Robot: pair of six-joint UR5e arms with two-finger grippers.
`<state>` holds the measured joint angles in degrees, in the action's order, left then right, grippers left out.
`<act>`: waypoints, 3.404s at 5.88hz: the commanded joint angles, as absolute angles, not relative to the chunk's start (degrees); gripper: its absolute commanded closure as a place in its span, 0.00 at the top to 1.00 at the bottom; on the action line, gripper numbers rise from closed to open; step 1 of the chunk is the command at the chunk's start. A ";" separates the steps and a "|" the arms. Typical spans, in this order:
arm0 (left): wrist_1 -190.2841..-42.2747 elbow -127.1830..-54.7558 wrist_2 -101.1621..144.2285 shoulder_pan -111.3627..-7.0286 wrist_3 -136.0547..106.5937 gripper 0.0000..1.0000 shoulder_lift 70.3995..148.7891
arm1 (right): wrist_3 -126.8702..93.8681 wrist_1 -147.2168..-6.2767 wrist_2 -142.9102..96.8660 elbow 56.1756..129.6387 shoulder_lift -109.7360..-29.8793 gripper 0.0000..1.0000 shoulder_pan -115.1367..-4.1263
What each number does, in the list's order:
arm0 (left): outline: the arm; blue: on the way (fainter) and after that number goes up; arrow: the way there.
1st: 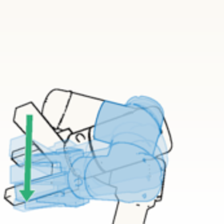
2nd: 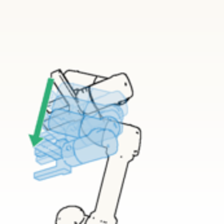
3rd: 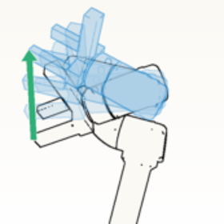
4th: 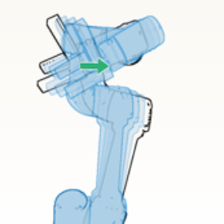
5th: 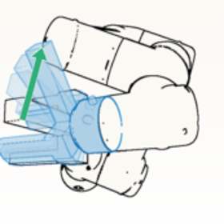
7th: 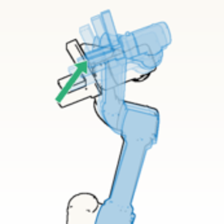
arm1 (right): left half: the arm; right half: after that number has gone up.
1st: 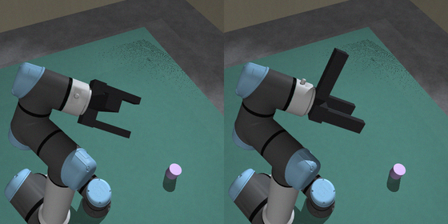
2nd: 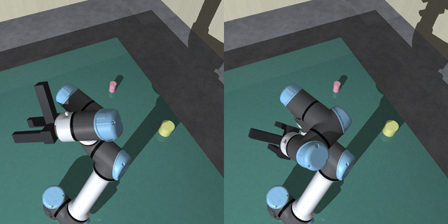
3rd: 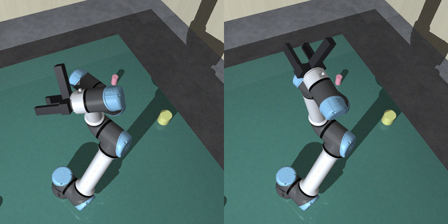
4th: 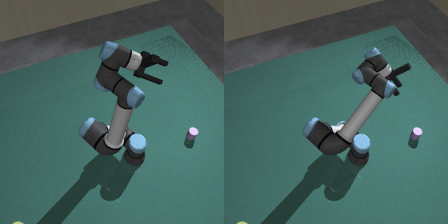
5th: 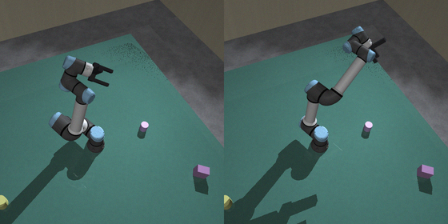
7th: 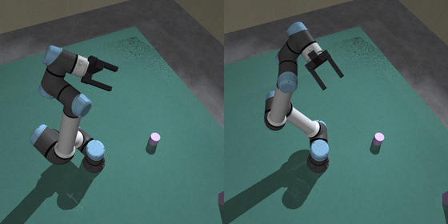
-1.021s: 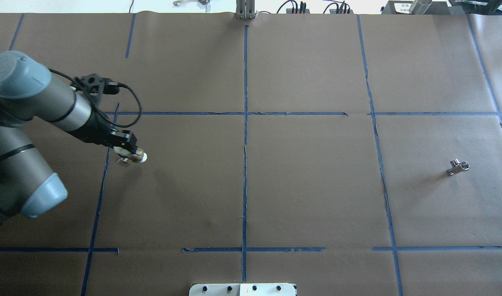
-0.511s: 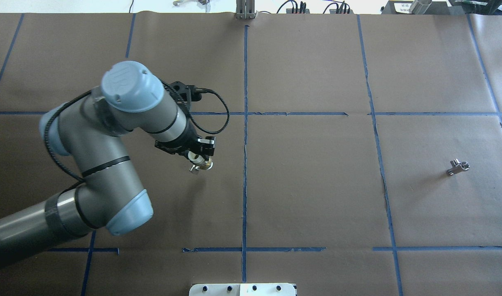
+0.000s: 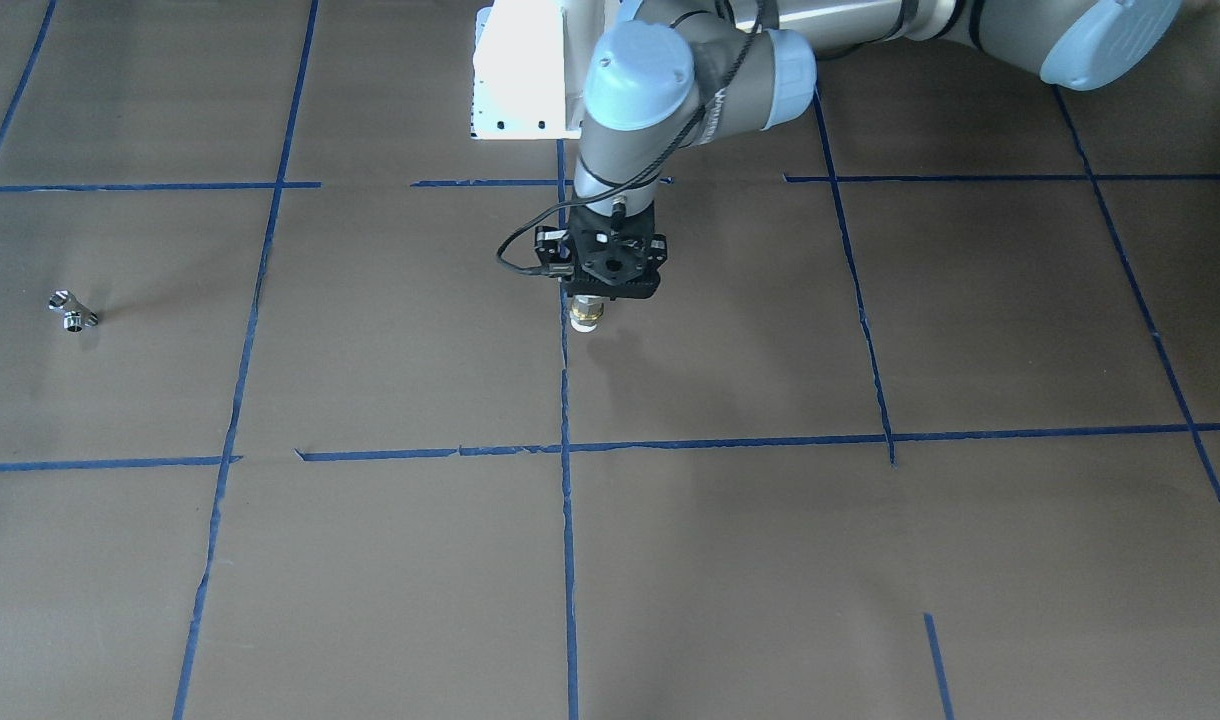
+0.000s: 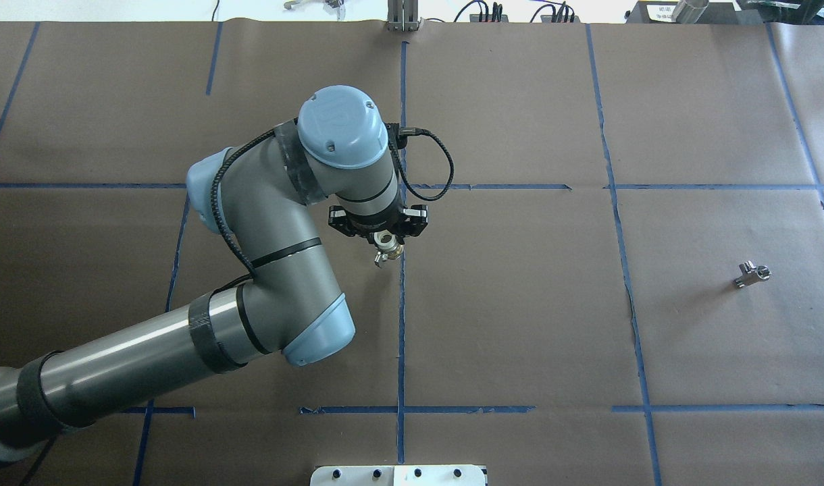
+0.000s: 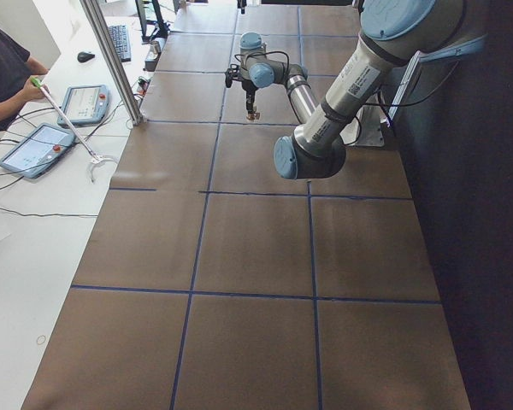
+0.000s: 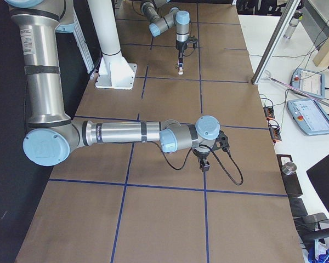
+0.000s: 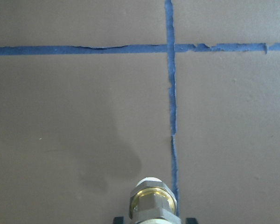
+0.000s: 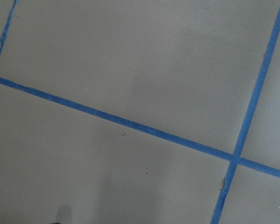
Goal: Assemble PPR valve and pipe with both arms
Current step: 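Carry the white fitting to the table centre and set it upright, then open the left gripper and raise it while the right gripper reaches toward the chrome valve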
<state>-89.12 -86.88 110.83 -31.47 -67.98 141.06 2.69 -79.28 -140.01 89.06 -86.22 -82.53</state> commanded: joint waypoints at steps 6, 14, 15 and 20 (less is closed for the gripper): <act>-89.12 -80.07 107.49 -29.53 -68.29 0.01 144.58 | 2.64 -79.19 -140.01 89.38 -86.48 1.00 -82.62; -90.00 -89.15 107.66 -30.58 -68.55 1.00 141.00 | -8.07 -78.32 -140.01 91.91 -86.48 1.00 -80.18; -90.00 -96.95 107.84 -32.41 -68.55 1.00 136.28 | -22.96 -73.18 -139.31 95.67 -90.05 1.00 -74.50; -90.44 -101.51 107.93 -34.81 -68.55 0.99 131.49 | -44.21 -53.35 -127.30 95.89 -98.70 1.00 -55.04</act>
<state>-90.13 -101.43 107.95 -34.82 -68.55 132.10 -43.89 -53.46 -130.15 96.10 -98.54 -57.34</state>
